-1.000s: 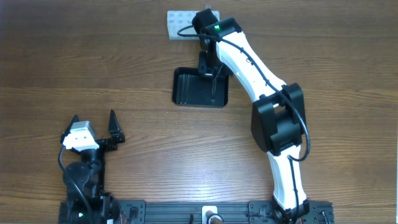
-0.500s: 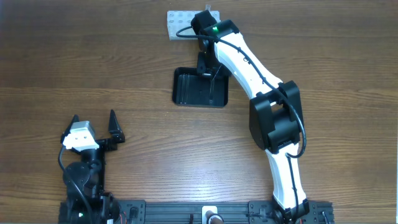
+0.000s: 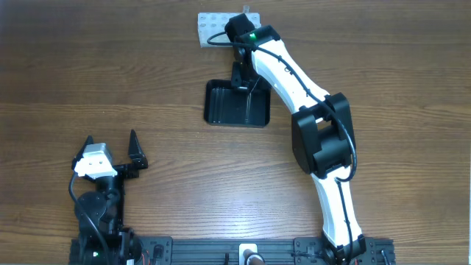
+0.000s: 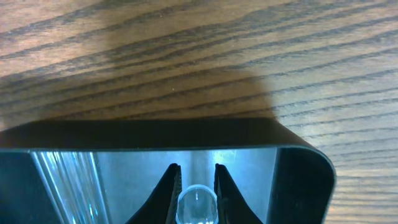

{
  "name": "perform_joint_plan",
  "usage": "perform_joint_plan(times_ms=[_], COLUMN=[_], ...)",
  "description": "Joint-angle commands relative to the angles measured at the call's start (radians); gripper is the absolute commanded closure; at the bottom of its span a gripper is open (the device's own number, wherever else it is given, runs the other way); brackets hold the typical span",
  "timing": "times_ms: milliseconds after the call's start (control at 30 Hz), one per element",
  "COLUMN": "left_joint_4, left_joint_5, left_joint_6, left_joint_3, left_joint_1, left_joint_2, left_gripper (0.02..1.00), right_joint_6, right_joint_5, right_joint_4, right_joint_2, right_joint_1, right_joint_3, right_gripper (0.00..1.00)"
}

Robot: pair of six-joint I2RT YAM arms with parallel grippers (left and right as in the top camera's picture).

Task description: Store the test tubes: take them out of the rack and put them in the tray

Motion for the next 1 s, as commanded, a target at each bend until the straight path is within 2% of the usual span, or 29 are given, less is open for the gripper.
perform_joint_plan(times_ms=[33, 67, 167, 300, 400, 667, 733, 867, 1000], left_joint_4=[0.000, 0.000, 0.000, 0.000, 0.000, 0.000, 0.000, 0.000, 0.000], left_joint_5=[0.009, 0.009, 0.009, 0.009, 0.009, 0.009, 0.009, 0.009, 0.009], left_joint_6=[0.018, 0.018, 0.018, 0.018, 0.018, 0.018, 0.018, 0.018, 0.018], left_joint_3=[-0.004, -0.004, -0.004, -0.004, -0.004, -0.004, -0.004, -0.004, -0.004], left_joint_1=[0.003, 0.003, 0.003, 0.003, 0.003, 0.003, 0.003, 0.003, 0.003], left_joint_2=[-0.006, -0.006, -0.006, -0.006, -0.006, -0.006, -0.006, -0.006, -0.006], left_gripper=[0.020, 0.020, 0.020, 0.020, 0.020, 0.023, 0.020, 0.020, 0.023], right_joint_6=[0.007, 0.007, 0.007, 0.007, 0.005, -0.055, -0.073, -0.084, -0.153], right_joint_5=[0.000, -0.001, -0.001, -0.002, -0.016, -0.026, -0.020, 0.064, 0.135], right_joint_4=[0.009, 0.010, 0.013, 0.015, -0.015, -0.196, -0.213, -0.186, -0.092], right_joint_2=[0.059, 0.062, 0.063, 0.062, 0.060, 0.054, 0.054, 0.054, 0.055], right_joint_1=[-0.001, 0.000, 0.000, 0.000, 0.000, -0.009, -0.016, -0.038, -0.063], right_joint_3=[0.006, 0.006, 0.006, 0.013, 0.055, 0.380, 0.464, 0.563, 0.565], right_gripper=[0.958, 0.936, 0.776, 0.720, 0.634, 0.470, 0.454, 0.428, 0.393])
